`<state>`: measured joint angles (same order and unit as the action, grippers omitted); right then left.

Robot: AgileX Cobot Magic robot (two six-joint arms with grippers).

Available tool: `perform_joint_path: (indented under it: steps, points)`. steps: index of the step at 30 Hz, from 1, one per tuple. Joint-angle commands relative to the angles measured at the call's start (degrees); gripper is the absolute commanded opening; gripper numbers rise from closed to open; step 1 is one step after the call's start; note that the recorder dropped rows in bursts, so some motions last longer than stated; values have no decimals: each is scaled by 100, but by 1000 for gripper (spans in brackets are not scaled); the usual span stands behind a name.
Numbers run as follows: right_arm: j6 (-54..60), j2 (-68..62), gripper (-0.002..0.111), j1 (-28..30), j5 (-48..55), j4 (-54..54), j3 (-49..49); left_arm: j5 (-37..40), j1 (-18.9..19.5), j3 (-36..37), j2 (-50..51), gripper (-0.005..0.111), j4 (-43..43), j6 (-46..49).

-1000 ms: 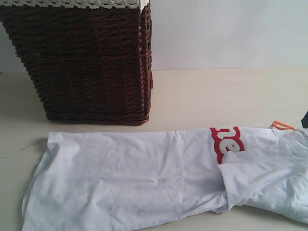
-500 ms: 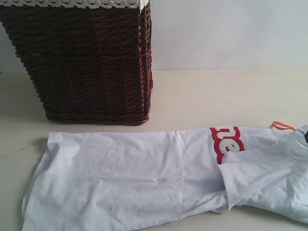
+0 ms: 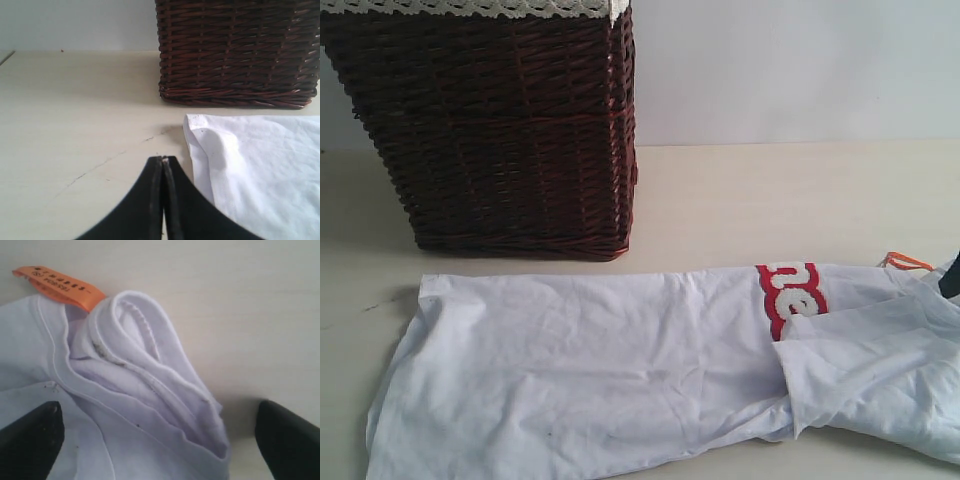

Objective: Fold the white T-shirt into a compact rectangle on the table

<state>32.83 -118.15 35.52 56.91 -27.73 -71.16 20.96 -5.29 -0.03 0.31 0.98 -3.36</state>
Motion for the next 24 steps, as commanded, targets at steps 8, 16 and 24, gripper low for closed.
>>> perform_joint_path:
  steps: [8, 16, 24]
  points:
    - [-165, -268, 105, 8, 369, 11, 45, -68, 17, 3, -31, 0, 8, -8]
    - [-78, -268, 105, 8, 590, 38, 45, -68, 17, 3, -31, 0, 8, -8]
    - [-89, -268, 105, -15, 555, 78, 45, -68, 17, 3, -31, 0, 8, -8]
